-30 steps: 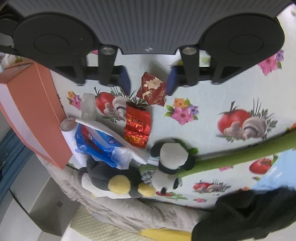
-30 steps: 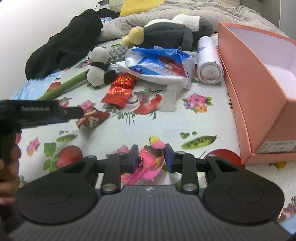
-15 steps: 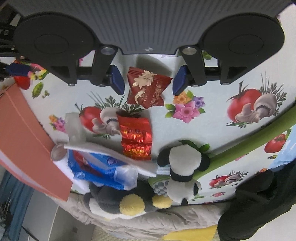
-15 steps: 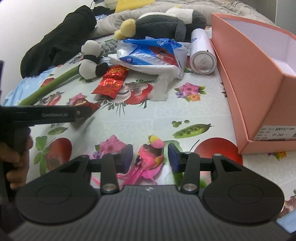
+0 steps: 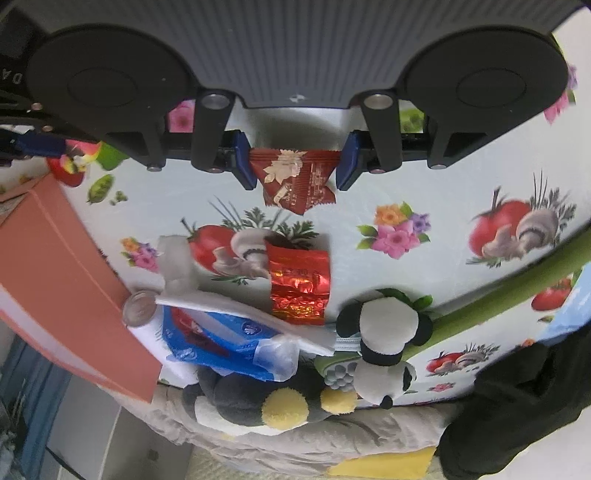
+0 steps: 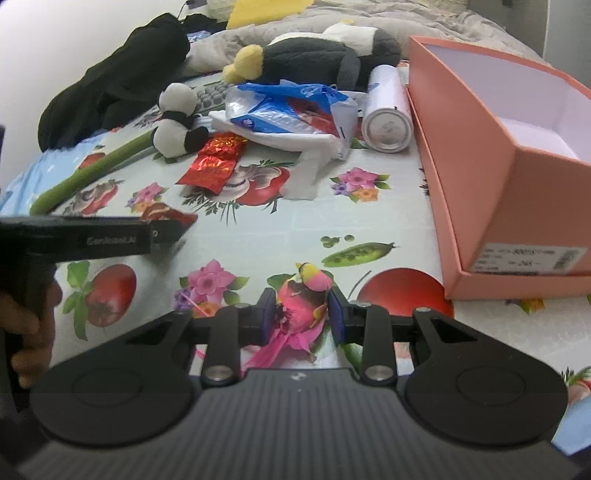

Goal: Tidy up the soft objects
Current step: 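Lift the candy packet with the left tool while the right tool carries the feather toy toward the box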

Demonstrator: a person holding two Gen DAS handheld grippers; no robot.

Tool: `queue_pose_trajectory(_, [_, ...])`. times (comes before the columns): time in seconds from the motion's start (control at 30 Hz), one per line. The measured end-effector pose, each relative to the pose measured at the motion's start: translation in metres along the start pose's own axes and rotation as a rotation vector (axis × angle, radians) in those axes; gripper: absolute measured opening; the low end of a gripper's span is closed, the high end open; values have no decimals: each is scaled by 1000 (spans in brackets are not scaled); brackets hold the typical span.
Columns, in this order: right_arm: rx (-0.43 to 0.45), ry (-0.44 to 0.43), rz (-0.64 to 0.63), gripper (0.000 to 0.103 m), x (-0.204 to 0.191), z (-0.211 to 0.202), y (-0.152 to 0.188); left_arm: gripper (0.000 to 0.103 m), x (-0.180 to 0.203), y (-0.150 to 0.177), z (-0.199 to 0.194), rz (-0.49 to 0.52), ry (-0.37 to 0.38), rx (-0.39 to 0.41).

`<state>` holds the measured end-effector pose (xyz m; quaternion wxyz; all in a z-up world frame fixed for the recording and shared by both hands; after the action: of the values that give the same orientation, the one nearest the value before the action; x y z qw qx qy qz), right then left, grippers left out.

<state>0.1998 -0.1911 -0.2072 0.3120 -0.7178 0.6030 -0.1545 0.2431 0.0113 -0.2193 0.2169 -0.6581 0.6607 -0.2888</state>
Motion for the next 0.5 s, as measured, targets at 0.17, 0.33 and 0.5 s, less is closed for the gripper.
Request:
queue_pose_trajectory(0.17, [34, 3, 13, 34, 0, -15, -5, 53, 9, -3, -22, -35, 23, 21])
queue_pose_trajectory(0.33, [64, 1, 41, 34, 3, -28, -15, 53, 21, -11, -43, -37, 48, 44])
queue_pose_trajectory(0.5, [89, 0, 50, 34, 6, -44, -28, 53, 31, -24, -59, -40, 71, 57])
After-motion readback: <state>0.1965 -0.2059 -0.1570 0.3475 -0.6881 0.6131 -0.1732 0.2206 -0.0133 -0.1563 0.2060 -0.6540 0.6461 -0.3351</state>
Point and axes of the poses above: each gripper's, at about its wrist camera, not at the fingertips, and z roughly the way its jaws point, x to its right, y to its underside, the point moved 4 cm from there along z, roughly the way its jaws point, and after that the axes turned 2 degrees about z, right-handed, at the moved point
